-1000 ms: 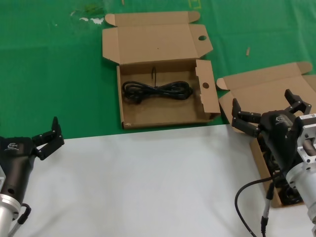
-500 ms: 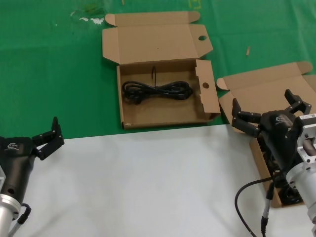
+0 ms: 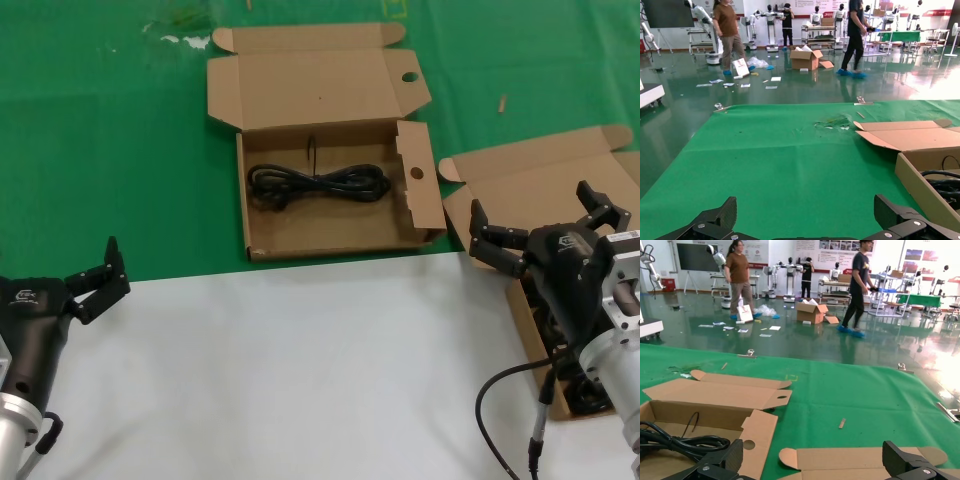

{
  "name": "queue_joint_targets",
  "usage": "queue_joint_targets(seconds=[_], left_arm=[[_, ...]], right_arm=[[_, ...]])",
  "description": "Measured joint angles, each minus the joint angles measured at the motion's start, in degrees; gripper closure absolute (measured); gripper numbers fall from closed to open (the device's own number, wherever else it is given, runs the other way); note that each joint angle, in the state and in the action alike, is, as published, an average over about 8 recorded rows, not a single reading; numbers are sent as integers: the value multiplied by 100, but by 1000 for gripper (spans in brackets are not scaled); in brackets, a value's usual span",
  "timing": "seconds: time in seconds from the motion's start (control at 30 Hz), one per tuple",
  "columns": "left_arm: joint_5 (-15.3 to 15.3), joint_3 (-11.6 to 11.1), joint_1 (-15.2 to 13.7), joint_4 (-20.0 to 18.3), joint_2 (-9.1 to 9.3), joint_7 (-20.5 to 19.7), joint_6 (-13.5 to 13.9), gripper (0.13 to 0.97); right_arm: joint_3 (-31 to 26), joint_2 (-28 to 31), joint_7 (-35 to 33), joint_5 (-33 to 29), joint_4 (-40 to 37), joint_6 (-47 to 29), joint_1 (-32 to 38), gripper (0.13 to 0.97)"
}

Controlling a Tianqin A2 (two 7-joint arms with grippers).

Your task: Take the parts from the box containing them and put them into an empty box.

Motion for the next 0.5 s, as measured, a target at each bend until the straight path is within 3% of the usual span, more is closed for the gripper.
queue_joint_targets(seconds=[0.5], left_arm=[[0, 0, 0, 0, 0, 0, 0, 132]], right_arm=[[0, 0, 0, 0, 0, 0, 0, 129]])
